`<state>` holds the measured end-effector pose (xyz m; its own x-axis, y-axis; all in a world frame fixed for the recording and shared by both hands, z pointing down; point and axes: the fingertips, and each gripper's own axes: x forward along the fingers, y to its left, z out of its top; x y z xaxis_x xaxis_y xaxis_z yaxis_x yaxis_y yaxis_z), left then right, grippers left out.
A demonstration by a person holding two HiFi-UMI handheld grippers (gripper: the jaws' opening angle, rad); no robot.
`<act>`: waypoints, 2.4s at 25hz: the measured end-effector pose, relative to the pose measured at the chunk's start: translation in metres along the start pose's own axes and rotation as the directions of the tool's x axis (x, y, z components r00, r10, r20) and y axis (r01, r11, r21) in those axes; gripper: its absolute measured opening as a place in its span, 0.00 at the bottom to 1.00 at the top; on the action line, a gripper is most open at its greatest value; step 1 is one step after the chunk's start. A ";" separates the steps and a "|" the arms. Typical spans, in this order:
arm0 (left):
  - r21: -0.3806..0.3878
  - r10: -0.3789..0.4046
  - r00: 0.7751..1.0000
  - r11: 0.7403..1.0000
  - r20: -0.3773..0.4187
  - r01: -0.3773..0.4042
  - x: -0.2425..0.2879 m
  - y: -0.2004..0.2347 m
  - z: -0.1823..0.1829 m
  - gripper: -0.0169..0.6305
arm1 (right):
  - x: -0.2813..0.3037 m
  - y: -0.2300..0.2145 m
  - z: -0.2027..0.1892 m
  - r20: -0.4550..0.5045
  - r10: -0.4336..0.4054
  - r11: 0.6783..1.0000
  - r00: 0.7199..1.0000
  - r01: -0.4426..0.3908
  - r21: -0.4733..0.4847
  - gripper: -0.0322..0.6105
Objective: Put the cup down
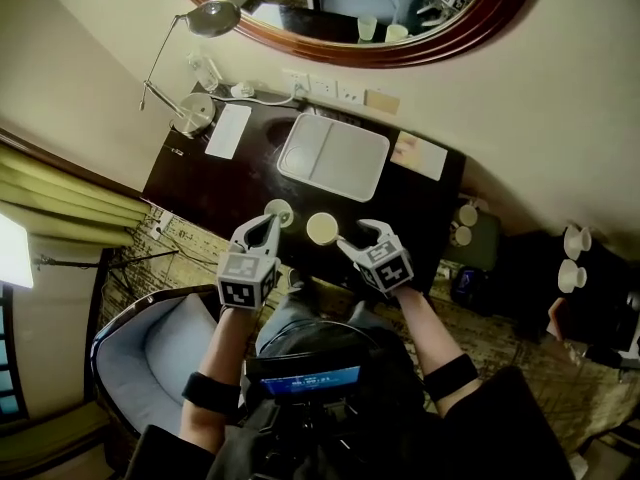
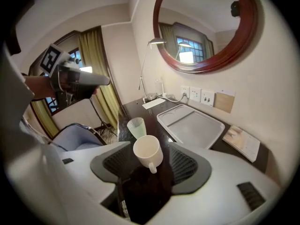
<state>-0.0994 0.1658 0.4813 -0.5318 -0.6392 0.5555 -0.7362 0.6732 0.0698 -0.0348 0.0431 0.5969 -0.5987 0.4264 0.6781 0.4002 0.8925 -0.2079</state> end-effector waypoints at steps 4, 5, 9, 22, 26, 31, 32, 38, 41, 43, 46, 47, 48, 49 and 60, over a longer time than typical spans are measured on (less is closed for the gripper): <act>-0.013 -0.033 0.999 0.999 -0.013 0.033 0.005 0.012 -0.004 0.03 | 0.034 0.021 -0.006 -0.103 0.019 0.993 0.995 -0.031 -0.117 0.78; -0.030 -0.040 0.999 0.999 -0.017 0.040 0.005 0.015 -0.006 0.03 | 0.042 0.023 -0.010 -0.128 0.015 0.991 0.992 -0.032 -0.133 0.81; -0.062 -0.049 0.998 0.997 -0.034 0.047 0.008 0.031 -0.012 0.03 | 0.071 0.024 -0.017 -0.187 -0.002 0.985 0.982 -0.030 -0.171 0.85; -0.019 -0.091 0.994 0.996 -0.067 0.090 0.022 0.055 -0.028 0.03 | 0.140 0.019 -0.032 -0.328 -0.013 0.959 0.945 -0.081 -0.271 0.88; -0.050 -0.104 0.991 0.994 -0.080 0.100 0.024 0.062 -0.034 0.03 | 0.149 0.025 -0.041 -0.362 0.008 0.946 0.932 -0.124 -0.299 0.80; -0.064 -0.121 0.989 0.991 -0.089 0.115 0.034 0.064 -0.039 0.03 | 0.150 0.023 -0.046 -0.372 0.011 0.944 0.928 -0.133 -0.303 0.71; -0.066 -0.127 0.988 0.990 -0.090 0.121 0.037 0.063 -0.040 0.03 | 0.150 0.023 -0.046 -0.374 0.018 0.946 0.927 -0.137 -0.294 0.71; -0.074 -0.167 0.982 0.984 -0.087 0.160 0.055 0.054 -0.041 0.03 | 0.137 0.012 -0.021 -0.346 0.025 0.950 0.938 -0.130 -0.284 0.71; -0.055 -0.180 0.980 0.983 -0.082 0.175 0.065 0.051 -0.036 0.03 | 0.133 0.000 -0.002 -0.332 0.025 0.945 0.943 -0.131 -0.301 0.71; -0.039 -0.185 0.980 0.982 -0.075 0.183 0.072 0.050 -0.032 0.03 | 0.131 -0.010 0.017 -0.314 0.015 0.933 0.949 -0.126 -0.336 0.71; -0.014 -0.188 0.980 0.982 -0.066 0.188 0.082 0.052 -0.023 0.03 | 0.129 -0.034 0.064 -0.270 -0.021 0.912 0.963 -0.092 -0.399 0.71; -0.006 -0.189 0.980 0.982 -0.062 0.189 0.085 0.053 -0.020 0.03 | 0.132 -0.042 0.075 -0.263 -0.024 0.911 0.965 -0.087 -0.403 0.71; 0.001 -0.189 0.980 0.982 -0.058 0.190 0.089 0.054 -0.017 0.03 | 0.136 -0.051 0.083 -0.261 -0.023 0.912 0.965 -0.087 -0.401 0.71; 0.010 -0.190 0.980 0.982 -0.055 0.191 0.092 0.055 -0.013 0.03 | 0.140 -0.060 0.093 -0.258 -0.026 0.910 0.966 -0.084 -0.406 0.71; 0.089 -0.203 0.978 0.975 -0.038 0.205 0.140 0.065 0.023 0.03 | 0.212 -0.137 0.183 -0.238 -0.067 0.891 0.969 -0.049 -0.452 0.71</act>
<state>-0.2314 0.1111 0.5447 -0.3552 -0.7479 0.5608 -0.8641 0.4915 0.1082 -0.3437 0.0383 0.6405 -0.4418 0.3179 0.8389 0.6995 0.7075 0.1002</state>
